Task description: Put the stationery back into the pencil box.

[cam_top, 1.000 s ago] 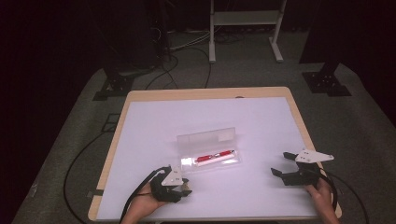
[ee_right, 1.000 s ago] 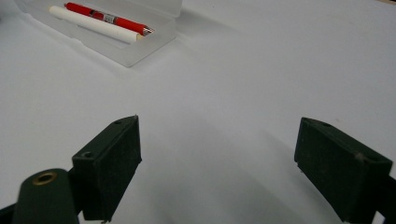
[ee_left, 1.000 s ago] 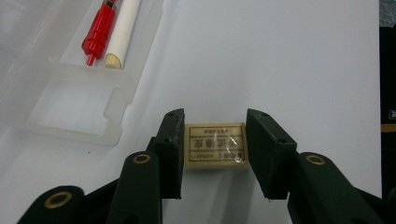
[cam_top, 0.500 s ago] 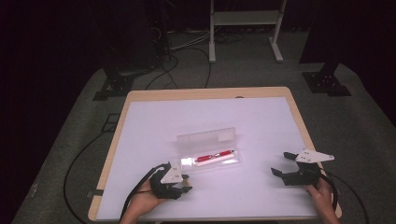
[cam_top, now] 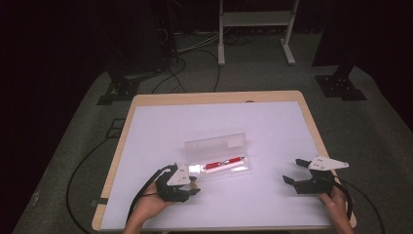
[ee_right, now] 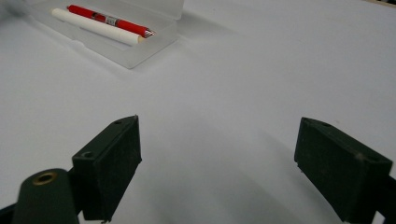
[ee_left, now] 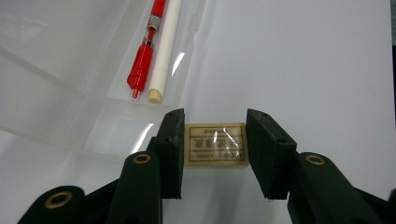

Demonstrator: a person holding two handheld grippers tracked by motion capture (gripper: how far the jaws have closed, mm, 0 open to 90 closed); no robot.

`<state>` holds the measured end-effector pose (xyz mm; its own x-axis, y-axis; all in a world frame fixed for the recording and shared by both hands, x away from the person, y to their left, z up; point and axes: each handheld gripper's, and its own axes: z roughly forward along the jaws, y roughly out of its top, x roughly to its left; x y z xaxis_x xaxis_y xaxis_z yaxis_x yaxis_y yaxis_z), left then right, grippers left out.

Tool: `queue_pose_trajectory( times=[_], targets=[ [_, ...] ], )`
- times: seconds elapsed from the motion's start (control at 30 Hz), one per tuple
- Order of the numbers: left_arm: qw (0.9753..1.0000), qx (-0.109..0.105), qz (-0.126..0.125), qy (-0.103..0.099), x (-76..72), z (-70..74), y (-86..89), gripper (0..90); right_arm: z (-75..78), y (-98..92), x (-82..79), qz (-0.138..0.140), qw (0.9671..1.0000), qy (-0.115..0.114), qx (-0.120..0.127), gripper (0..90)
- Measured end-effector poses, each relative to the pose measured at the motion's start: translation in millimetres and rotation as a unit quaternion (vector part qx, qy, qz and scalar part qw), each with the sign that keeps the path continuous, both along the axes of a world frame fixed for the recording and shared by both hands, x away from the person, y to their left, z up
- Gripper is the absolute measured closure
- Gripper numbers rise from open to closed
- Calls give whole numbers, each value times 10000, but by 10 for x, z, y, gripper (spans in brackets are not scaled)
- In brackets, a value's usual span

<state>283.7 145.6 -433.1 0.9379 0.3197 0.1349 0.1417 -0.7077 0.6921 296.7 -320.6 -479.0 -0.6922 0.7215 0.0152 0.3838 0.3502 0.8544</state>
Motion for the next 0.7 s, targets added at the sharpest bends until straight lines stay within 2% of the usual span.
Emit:
queue_pose_trajectory(
  times=[0.3,0.37,0.6,0.7],
  targets=[
    [9999,-46,77,-53,89,45,-3,590,1,1,-2,11,10000,-18,-6,138],
    [9999,30,55,-90,115,62,-1,590,1,1,-3,19,10000,-17,-6,138],
    [9999,39,80,-130,190,98,-11,589,0,1,-1,37,10000,-30,-3,138],
    [9998,111,46,-157,213,108,-27,589,0,2,-2,37,10000,-38,-6,138]
  ],
)
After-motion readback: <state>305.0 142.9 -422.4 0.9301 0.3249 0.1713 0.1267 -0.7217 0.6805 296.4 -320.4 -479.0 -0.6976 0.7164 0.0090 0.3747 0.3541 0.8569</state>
